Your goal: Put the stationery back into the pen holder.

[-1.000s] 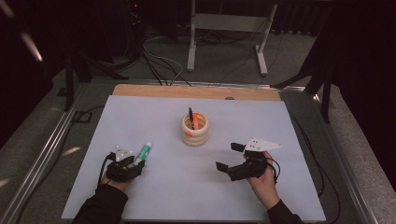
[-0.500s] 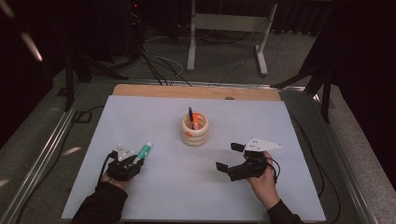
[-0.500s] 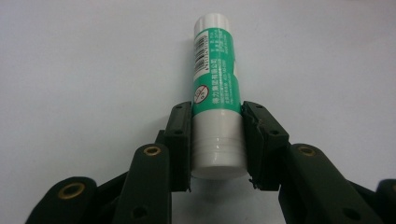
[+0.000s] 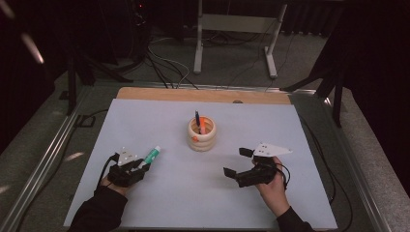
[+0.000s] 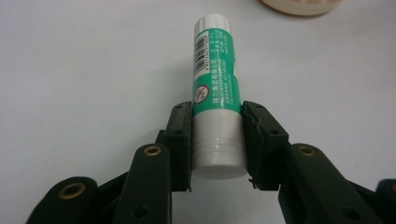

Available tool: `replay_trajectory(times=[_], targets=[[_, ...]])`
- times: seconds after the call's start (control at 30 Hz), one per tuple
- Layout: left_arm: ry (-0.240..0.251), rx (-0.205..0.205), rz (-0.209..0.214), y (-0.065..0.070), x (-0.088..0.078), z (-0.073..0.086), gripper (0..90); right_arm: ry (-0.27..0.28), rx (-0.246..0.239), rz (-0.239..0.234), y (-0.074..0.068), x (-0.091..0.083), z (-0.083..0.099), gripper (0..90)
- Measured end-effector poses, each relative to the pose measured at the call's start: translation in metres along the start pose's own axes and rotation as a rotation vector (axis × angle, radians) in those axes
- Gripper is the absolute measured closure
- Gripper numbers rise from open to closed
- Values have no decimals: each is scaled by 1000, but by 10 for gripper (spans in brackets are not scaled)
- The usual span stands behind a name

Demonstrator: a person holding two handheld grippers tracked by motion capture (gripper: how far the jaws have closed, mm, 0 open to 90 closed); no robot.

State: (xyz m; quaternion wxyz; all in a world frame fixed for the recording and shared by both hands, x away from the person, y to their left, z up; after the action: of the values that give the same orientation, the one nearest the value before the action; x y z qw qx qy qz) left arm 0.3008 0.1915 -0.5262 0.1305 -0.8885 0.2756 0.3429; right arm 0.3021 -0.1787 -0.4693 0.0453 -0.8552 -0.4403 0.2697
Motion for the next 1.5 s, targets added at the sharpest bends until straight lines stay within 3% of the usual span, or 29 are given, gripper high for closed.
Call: replay_trajectory(times=[0.47, 0.83, 1.5], targets=[[-25, 83, 120, 23, 2, -11, 663, 33, 11, -3, 1, -3, -1, 0], [-50, 155, 208, 39, 7, -25, 663, 19, -83, 36, -5, 2, 2, 0], [-49, 224, 328, 63, 19, -56, 663, -10, -130, 17, -9, 7, 5, 0]])
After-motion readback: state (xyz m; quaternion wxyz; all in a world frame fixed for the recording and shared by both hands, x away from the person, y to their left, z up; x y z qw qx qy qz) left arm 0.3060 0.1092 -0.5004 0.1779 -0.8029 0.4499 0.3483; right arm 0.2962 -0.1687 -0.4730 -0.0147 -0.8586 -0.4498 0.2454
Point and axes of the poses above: each handheld gripper's, and its own axes: x roughly forward along the jaws, z roughly out of its underside, y roughly to its right, the point moved 4 cm from there along x, roughly forward along the jaws, and after that the axes turned 6 degrees about x, right-handed, at the moved point
